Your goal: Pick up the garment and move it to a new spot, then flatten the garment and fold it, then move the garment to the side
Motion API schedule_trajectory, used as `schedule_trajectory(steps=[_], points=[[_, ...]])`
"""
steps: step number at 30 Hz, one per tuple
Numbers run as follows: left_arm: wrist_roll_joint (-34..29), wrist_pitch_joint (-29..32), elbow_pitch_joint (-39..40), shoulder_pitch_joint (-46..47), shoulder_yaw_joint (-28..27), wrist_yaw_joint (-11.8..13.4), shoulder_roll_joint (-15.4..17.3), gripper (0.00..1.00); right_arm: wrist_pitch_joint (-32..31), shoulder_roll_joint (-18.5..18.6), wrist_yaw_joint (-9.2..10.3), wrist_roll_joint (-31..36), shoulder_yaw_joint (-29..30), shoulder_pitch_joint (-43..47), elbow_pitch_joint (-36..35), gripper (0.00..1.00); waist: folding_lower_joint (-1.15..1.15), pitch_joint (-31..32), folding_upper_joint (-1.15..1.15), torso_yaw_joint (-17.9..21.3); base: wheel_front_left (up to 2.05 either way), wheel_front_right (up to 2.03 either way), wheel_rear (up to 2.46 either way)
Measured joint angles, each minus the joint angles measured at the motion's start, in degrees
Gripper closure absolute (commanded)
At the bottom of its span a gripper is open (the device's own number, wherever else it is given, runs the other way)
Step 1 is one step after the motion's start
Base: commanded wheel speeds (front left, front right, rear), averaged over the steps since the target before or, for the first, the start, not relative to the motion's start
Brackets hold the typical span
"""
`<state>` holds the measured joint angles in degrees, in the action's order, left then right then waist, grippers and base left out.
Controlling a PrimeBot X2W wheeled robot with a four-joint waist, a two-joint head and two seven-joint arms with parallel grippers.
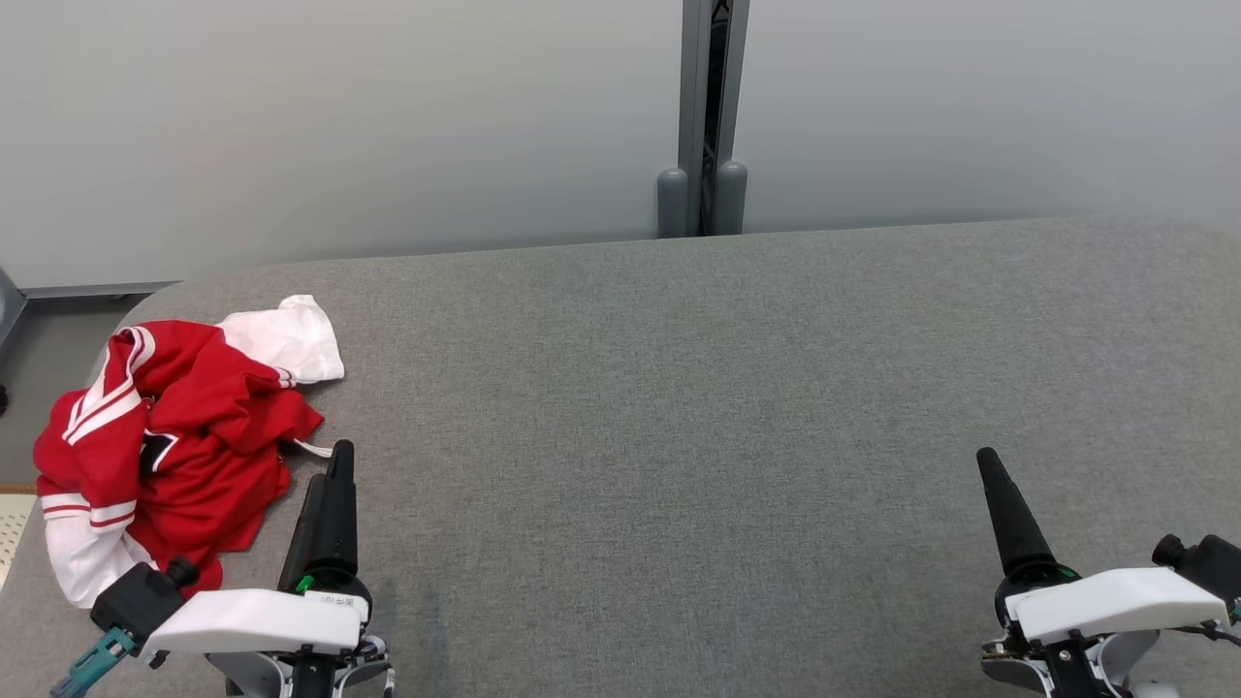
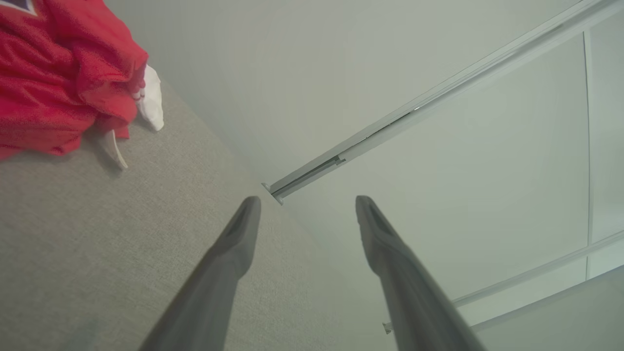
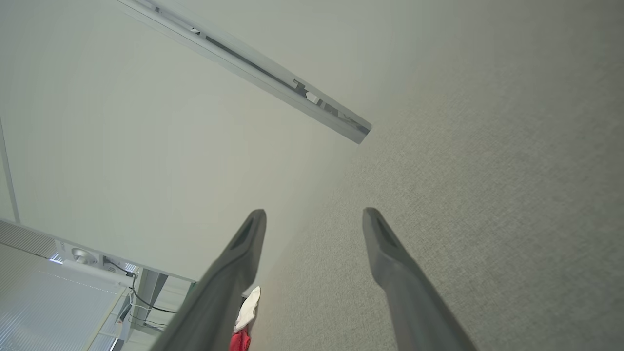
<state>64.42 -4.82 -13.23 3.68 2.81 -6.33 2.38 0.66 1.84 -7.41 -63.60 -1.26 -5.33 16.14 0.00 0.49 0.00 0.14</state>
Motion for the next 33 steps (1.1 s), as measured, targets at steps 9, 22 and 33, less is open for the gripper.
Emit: schedule_trajectory(steps=[9, 22, 33], points=[[-9.1, -1.3, 3.1, -1.1, 1.0, 1.9, 0.0, 0.00, 1.9, 0.1, 0.00, 9.0, -2.7, 0.1, -2.3, 0.00, 0.00, 0.1, 0.00, 0.0, 0.00, 0.00, 0.00], [-22.0, -3.0, 5.5, -2.3, 2.9, 4.5, 0.1, 0.00, 4.2, 0.2, 0.00, 18.5, -5.4, 1.2, -4.8, 0.00, 0.00, 0.5, 0.00, 0.0, 0.00, 0.00, 0.00], [-31.8, -4.6, 8.5, -3.5, 4.4, 7.3, 0.2, 0.00, 6.5, 0.3, -0.01, 28.4, -8.2, 1.4, -5.9, 0.00, 0.00, 0.9, 0.00, 0.1, 0.00, 0.00, 0.00]])
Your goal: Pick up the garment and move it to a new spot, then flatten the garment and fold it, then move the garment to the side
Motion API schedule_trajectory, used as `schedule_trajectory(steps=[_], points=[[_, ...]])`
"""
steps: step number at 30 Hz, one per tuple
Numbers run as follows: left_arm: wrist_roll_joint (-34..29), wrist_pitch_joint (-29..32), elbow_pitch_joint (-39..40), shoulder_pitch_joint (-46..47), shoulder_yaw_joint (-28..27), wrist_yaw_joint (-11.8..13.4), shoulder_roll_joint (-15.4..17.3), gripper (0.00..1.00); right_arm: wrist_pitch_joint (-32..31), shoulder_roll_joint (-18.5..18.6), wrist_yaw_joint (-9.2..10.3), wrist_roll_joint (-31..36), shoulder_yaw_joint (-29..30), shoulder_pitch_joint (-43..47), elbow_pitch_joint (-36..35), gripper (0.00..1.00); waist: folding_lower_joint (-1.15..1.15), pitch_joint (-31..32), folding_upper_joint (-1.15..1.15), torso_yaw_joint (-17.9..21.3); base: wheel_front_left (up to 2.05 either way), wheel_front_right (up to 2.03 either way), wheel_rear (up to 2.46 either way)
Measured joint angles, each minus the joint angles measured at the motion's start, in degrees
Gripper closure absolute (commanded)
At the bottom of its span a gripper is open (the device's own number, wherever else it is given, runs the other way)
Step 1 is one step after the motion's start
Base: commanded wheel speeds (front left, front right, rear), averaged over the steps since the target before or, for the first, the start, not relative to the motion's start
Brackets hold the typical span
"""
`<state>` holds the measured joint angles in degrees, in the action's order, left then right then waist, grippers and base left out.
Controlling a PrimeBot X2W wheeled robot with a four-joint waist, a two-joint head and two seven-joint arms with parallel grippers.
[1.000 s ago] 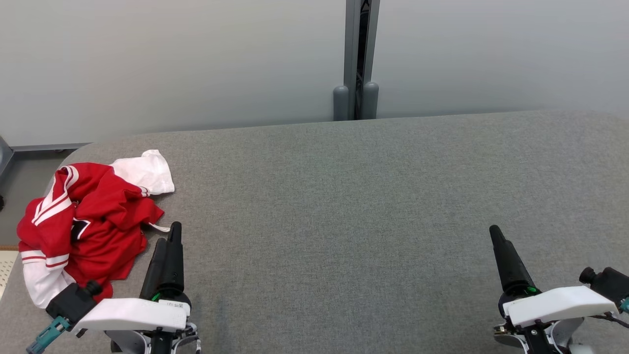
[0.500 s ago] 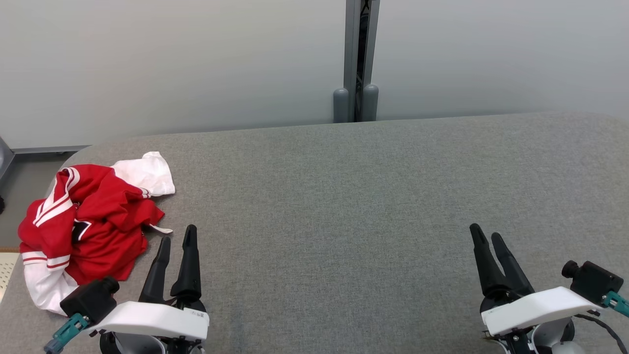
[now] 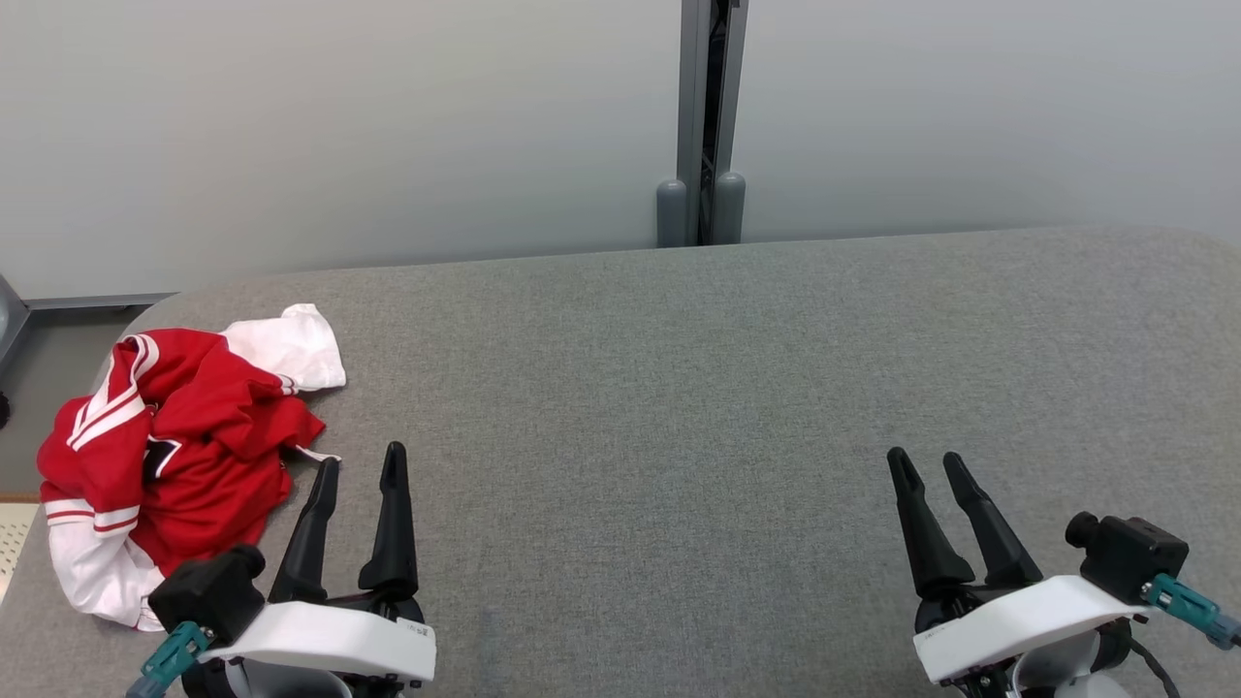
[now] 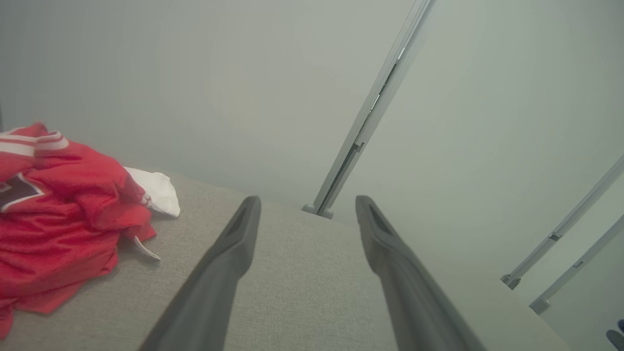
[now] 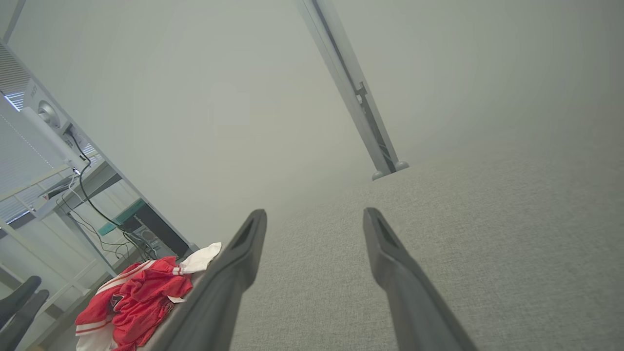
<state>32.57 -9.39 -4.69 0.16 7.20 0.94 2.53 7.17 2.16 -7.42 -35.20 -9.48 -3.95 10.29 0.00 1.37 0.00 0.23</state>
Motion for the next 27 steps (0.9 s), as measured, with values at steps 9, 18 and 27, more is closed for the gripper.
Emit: schedule_trajectory(steps=[9, 18, 27], points=[[-5.2, -1.2, 0.3, -1.0, 0.6, 1.2, 0.0, 0.00, 1.5, 0.1, 0.00, 4.4, -0.6, 0.8, -0.8, 0.00, 0.00, 0.2, 0.00, 0.1, 0.00, 0.00, 0.00], [-8.0, -2.1, 1.0, -1.9, 0.9, 2.4, 0.1, 0.00, 2.9, 0.2, 0.00, 9.6, -0.7, 1.0, -0.6, 0.00, 0.00, 0.5, 0.00, 0.1, 0.00, 0.00, 0.00], [-13.0, -3.0, 1.1, -2.2, 1.1, 2.7, 0.1, 0.00, 4.1, 0.2, 0.00, 14.1, -2.0, 1.1, -1.4, 0.00, 0.00, 1.0, 0.00, 0.3, 0.00, 0.00, 0.00]])
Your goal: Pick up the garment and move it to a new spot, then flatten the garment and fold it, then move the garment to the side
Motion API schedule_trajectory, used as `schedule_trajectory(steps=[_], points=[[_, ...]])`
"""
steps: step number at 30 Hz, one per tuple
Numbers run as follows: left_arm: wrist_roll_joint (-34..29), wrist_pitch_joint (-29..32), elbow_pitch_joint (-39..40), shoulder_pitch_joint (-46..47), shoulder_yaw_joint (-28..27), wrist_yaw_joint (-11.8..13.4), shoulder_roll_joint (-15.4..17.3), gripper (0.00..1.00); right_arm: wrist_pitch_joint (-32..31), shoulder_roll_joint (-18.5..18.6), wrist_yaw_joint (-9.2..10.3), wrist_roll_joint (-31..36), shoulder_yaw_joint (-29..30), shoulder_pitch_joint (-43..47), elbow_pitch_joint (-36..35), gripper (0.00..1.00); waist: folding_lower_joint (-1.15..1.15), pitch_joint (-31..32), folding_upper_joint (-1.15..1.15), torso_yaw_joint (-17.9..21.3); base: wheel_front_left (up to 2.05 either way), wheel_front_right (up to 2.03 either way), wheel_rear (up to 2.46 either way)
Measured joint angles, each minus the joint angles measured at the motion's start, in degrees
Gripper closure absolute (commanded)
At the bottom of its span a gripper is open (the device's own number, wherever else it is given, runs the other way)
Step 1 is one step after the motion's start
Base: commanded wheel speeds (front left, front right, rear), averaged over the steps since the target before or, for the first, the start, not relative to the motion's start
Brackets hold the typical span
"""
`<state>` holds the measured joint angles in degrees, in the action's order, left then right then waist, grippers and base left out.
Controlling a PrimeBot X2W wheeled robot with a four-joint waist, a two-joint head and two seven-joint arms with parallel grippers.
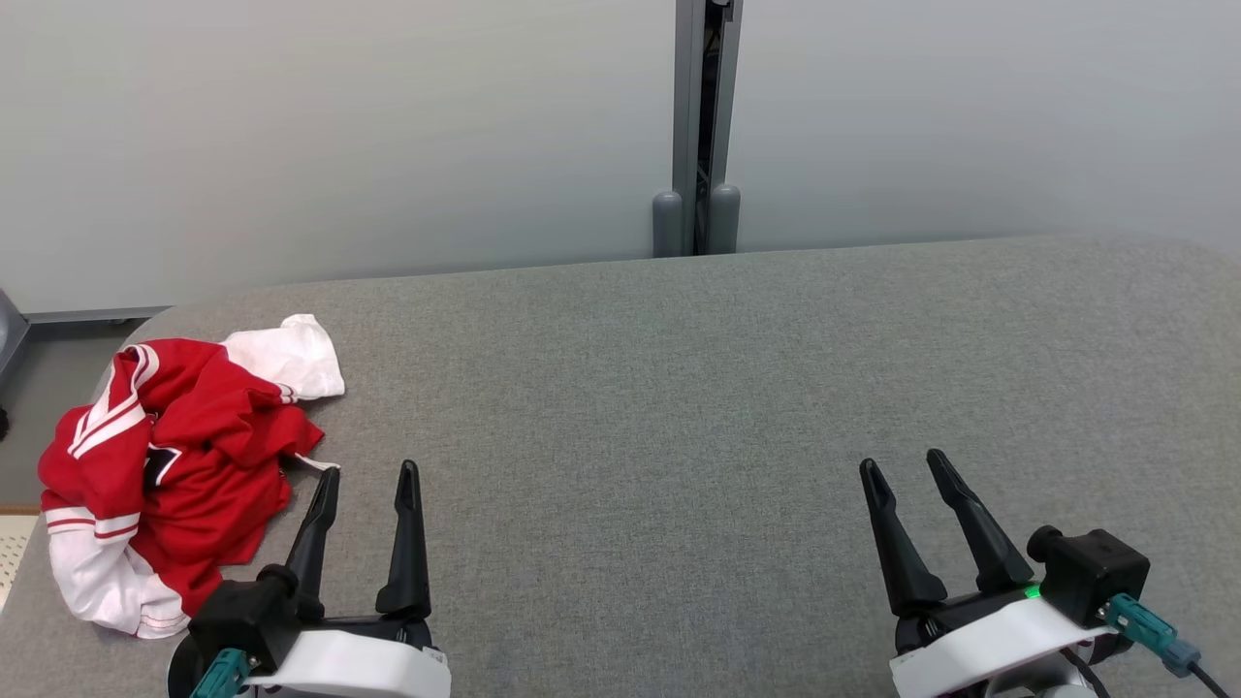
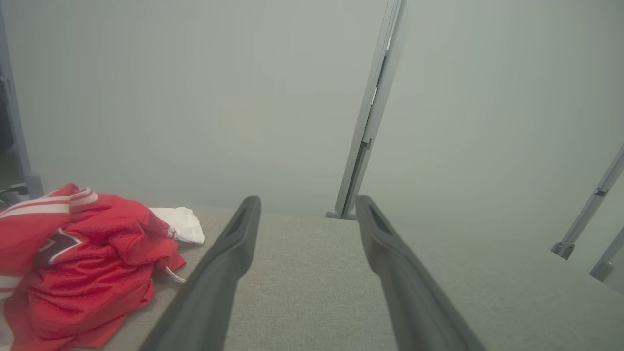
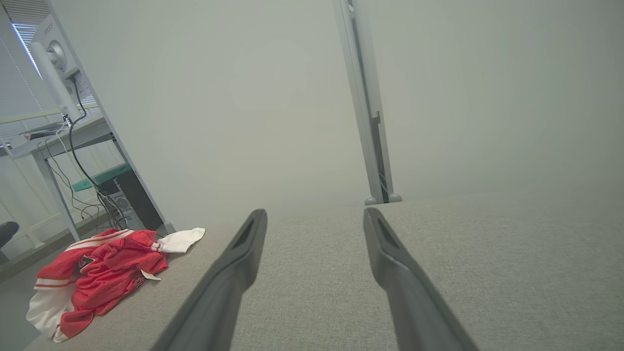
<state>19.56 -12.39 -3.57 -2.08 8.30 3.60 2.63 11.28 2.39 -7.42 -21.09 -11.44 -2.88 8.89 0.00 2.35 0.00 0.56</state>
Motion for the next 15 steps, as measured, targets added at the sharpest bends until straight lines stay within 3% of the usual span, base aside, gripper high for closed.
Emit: schedule_trajectory(steps=[15], points=[[-6.1, -1.5, 0.9, -1.0, 0.6, 0.7, 0.1, 0.00, 2.0, 0.1, 0.00, 5.7, -1.7, 0.6, -0.4, 0.00, 0.00, 0.5, 0.00, 0.1, 0.00, 0.00, 0.00]])
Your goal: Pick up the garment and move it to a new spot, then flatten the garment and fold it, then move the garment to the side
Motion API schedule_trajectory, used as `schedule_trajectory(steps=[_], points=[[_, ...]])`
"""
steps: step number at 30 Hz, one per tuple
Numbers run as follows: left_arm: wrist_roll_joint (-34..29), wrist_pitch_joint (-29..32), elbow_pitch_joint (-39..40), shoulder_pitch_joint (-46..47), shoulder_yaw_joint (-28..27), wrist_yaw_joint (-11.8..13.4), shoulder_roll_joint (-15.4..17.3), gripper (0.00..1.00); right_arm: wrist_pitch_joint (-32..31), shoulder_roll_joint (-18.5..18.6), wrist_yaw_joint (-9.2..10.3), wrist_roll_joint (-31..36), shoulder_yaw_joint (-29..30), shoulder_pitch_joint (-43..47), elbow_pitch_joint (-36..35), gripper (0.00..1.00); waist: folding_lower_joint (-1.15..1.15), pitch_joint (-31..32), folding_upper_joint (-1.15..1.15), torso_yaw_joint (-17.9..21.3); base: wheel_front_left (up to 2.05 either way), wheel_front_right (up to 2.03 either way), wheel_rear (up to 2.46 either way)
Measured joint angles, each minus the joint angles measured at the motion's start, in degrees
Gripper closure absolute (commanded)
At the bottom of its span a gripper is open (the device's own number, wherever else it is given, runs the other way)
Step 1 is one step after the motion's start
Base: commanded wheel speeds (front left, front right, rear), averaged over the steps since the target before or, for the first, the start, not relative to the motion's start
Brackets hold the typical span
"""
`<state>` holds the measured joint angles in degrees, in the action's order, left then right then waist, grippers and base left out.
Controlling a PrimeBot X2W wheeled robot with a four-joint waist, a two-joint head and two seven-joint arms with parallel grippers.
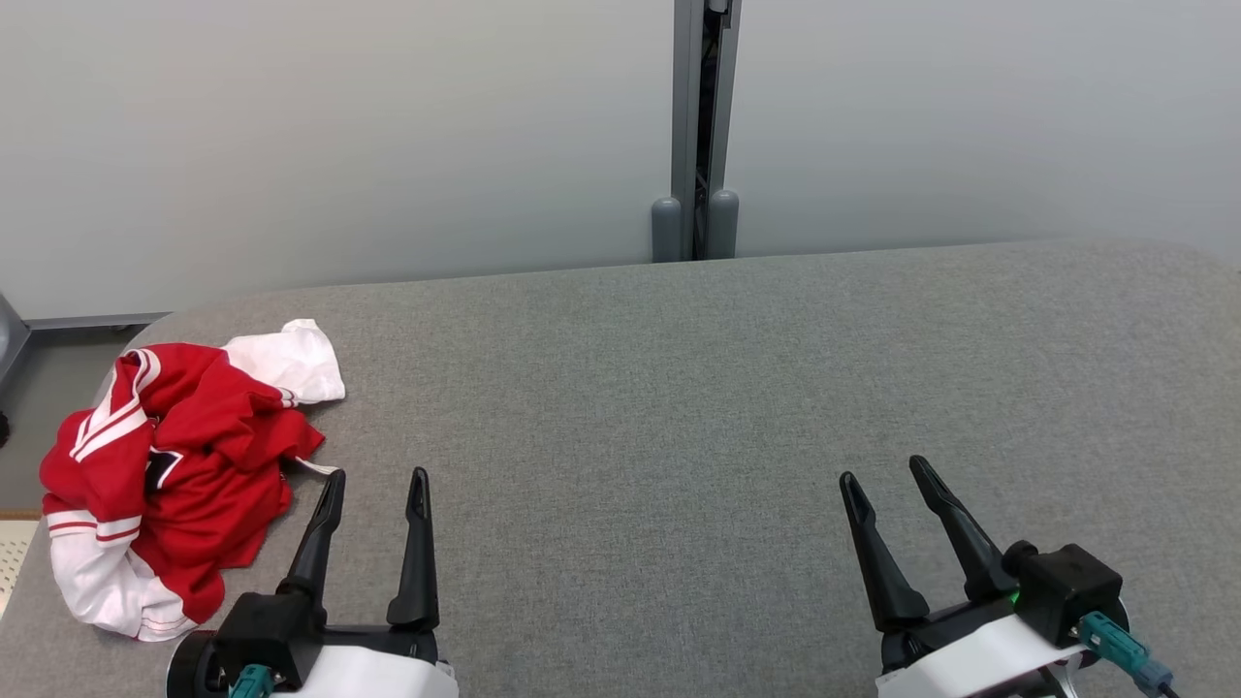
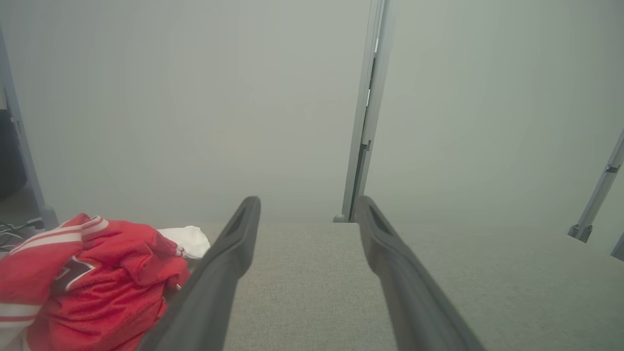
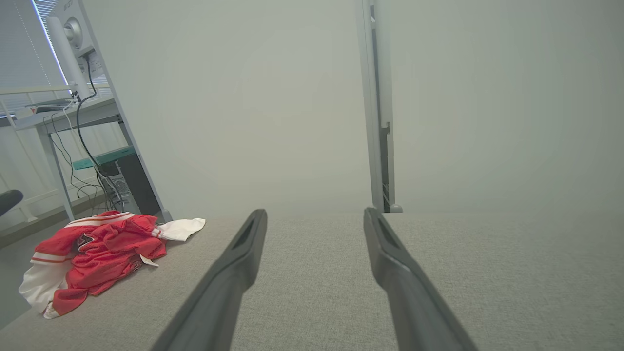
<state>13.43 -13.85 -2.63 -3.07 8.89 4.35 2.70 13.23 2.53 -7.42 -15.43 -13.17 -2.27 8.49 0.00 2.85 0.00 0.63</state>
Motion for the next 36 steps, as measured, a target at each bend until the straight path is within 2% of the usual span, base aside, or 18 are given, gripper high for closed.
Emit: schedule_trajectory(steps=[13, 36], points=[[-4.8, -1.0, 0.3, -1.2, 0.3, 0.8, 0.0, 0.00, 1.5, 0.1, -0.01, 4.9, -0.7, 0.3, -0.3, 0.00, 0.00, 0.4, 0.00, 0.1, 0.00, 0.00, 0.00], [-3.7, -1.1, -3.7, -1.2, -0.6, 1.5, 0.1, 0.00, 1.7, 0.1, -0.01, 4.6, 1.5, 0.5, 0.3, 0.00, 0.00, 0.4, 0.00, 0.2, 0.00, 0.00, 0.00]])
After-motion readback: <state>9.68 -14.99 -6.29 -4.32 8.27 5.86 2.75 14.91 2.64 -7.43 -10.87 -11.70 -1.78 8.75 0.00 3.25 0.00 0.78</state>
